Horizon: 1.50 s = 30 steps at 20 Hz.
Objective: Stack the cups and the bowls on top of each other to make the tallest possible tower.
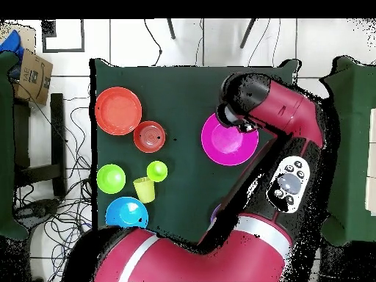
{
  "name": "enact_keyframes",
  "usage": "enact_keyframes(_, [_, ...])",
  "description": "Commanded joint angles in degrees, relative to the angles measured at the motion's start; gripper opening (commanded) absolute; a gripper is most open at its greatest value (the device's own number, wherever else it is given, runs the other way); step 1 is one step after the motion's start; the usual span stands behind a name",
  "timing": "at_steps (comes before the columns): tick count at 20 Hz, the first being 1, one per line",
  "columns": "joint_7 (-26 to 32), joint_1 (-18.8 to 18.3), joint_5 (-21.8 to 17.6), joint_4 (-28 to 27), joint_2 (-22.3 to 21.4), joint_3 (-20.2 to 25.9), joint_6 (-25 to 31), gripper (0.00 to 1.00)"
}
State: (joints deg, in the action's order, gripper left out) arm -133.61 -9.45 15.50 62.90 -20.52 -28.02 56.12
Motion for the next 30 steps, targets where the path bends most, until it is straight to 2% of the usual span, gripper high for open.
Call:
enact_keyframes(1, [8.97,-0.84,-4.78,4.94,0.01,9.34,-2.02,1.00])
enact_keyframes(7, [8.09,-1.14,-5.48,5.74,-0.68,10.62,-1.79,1.00])
enact_keyframes(19, [4.47,-2.09,-3.74,9.54,-2.66,14.05,-7.33,1.00])
enact_keyframes(27, [4.48,-2.60,-1.71,13.35,-5.57,17.80,-4.29,1.00])
enact_keyframes(30, [5.67,-3.35,-1.00,16.32,-7.01,20.23,-5.13,1.00])
